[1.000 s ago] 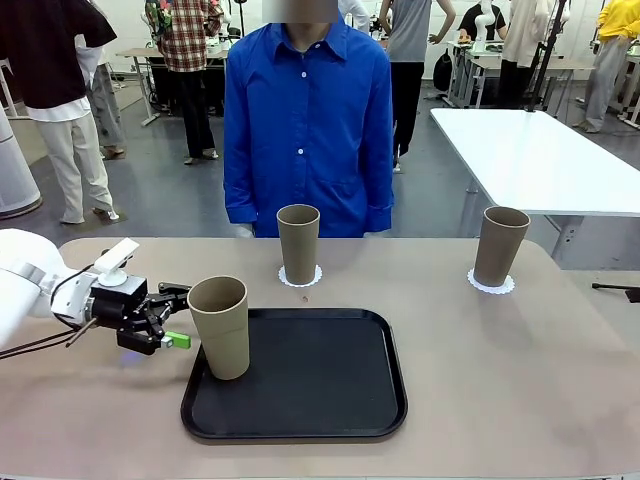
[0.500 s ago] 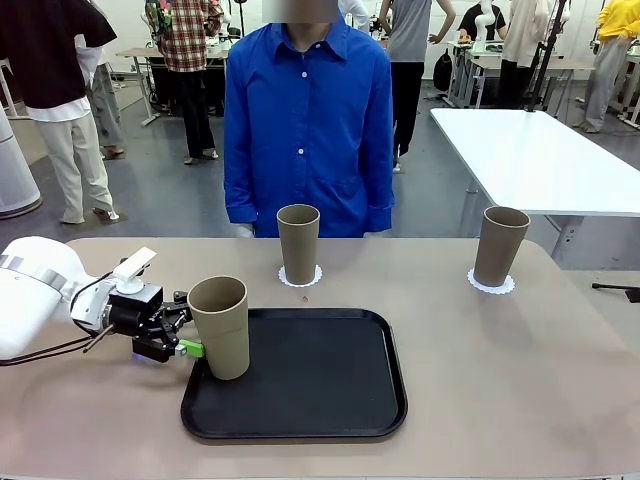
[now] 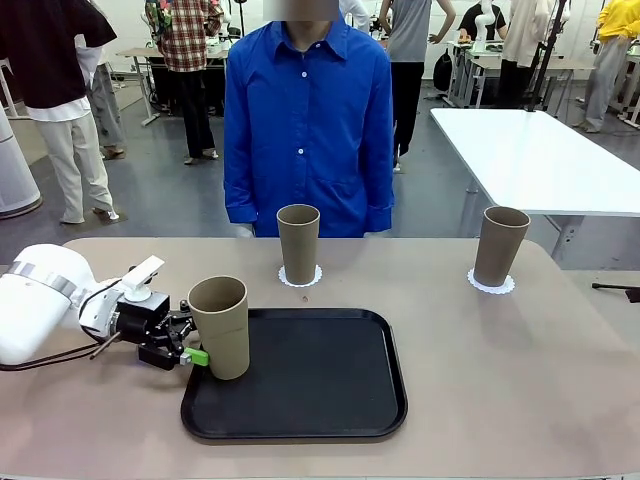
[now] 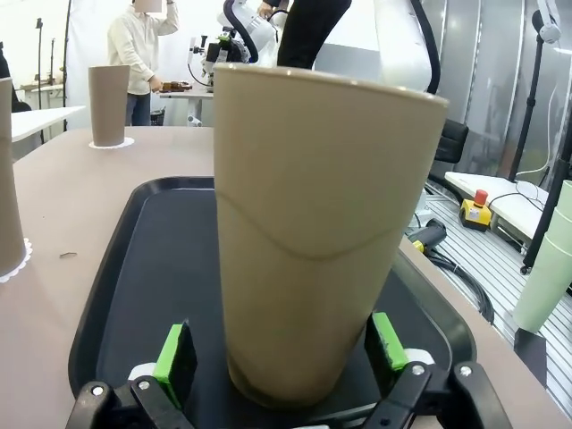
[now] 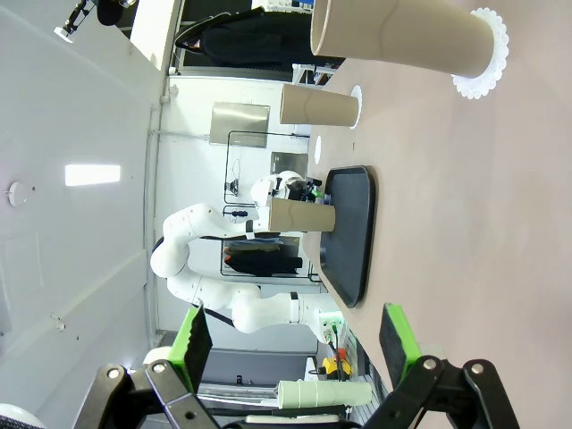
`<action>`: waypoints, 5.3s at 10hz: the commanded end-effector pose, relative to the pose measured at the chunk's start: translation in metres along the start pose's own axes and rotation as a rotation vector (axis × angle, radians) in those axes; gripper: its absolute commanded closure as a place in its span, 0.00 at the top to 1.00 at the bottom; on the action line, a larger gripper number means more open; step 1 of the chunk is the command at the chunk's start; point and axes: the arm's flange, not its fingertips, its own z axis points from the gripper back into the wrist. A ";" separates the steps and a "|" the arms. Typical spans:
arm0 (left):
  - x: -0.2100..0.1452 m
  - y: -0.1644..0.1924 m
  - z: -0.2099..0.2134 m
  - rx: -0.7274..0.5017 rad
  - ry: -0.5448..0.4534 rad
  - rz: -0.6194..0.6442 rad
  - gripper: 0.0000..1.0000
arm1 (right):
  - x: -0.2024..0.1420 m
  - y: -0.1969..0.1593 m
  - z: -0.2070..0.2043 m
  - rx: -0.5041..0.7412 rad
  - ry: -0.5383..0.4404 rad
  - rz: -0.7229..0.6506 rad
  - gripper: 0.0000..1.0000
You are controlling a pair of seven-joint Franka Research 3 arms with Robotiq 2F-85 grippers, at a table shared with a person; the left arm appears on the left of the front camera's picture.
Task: Place coasters on the table and set cups on them.
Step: Take one Reusable plastic cup from the Flat Tray and place it on a coaster set by the human.
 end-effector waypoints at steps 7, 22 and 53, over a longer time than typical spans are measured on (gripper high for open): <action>0.006 0.009 -0.029 -0.068 0.029 -0.051 1.00 | 0.000 0.000 0.000 -0.009 0.005 -0.007 1.00; 0.075 -0.018 -0.018 -0.084 0.016 -0.117 0.23 | 0.000 0.000 0.000 -0.009 0.005 -0.007 1.00; 0.133 -0.017 0.303 0.477 -0.041 0.033 0.81 | 0.000 0.000 0.000 -0.009 0.005 -0.007 1.00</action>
